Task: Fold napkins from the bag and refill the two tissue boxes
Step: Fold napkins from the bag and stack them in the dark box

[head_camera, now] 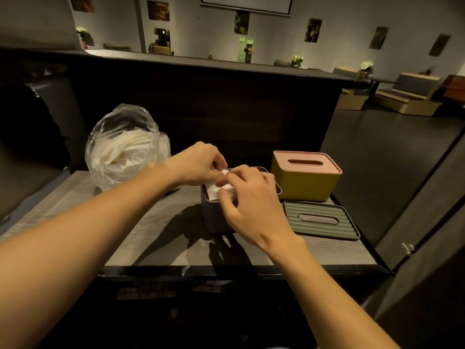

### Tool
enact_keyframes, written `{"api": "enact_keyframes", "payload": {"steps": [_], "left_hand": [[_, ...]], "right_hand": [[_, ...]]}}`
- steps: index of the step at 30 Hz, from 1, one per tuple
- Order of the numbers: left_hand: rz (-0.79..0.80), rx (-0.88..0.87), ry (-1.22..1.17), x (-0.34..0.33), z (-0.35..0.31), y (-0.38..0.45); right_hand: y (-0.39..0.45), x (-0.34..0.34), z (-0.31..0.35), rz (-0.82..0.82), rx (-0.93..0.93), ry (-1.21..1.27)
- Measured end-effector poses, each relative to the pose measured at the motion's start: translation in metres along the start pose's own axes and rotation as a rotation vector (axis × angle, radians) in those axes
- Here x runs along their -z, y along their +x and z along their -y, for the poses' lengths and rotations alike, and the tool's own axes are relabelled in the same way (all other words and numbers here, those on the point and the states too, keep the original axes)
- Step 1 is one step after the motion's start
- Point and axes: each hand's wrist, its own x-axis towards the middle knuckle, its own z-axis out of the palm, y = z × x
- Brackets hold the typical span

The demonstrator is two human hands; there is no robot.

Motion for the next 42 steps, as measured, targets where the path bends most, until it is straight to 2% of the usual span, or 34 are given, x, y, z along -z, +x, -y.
{"api": "enact_keyframes", "payload": {"steps": [3,9,14,23,29,38,42], "left_hand": [[0.061,0.017,0.093,-0.009,-0.001,-0.003],[0.057,0.020,0.175,-0.025,0.004,-0.011],[0.070,0.012,0.250,-0.026,0.002,-0.009],[0.061,-0.026,-0.002,-0.014,0.014,-0.022],[0.022,-0.019,-0.018,0.010,0.038,-0.036],[-0.169,0.090,-0.001,0.063,0.113,-0.084],[-0.305,0.155,0.039,0.077,0.151,-0.096]], "right_hand": [[-0.006,-0.011,0.006,0.071,-0.017,-0.041],[-0.020,-0.029,0.010,-0.004,-0.102,-0.029],[-0.014,-0.028,0.013,0.015,-0.117,-0.024],[0.013,-0.008,0.011,0.037,-0.123,0.030],[0.036,-0.011,0.030,0.009,-0.070,0.014],[0.090,-0.047,0.093,0.078,0.085,0.118],[0.123,-0.072,0.115,0.104,0.127,0.213]]}}
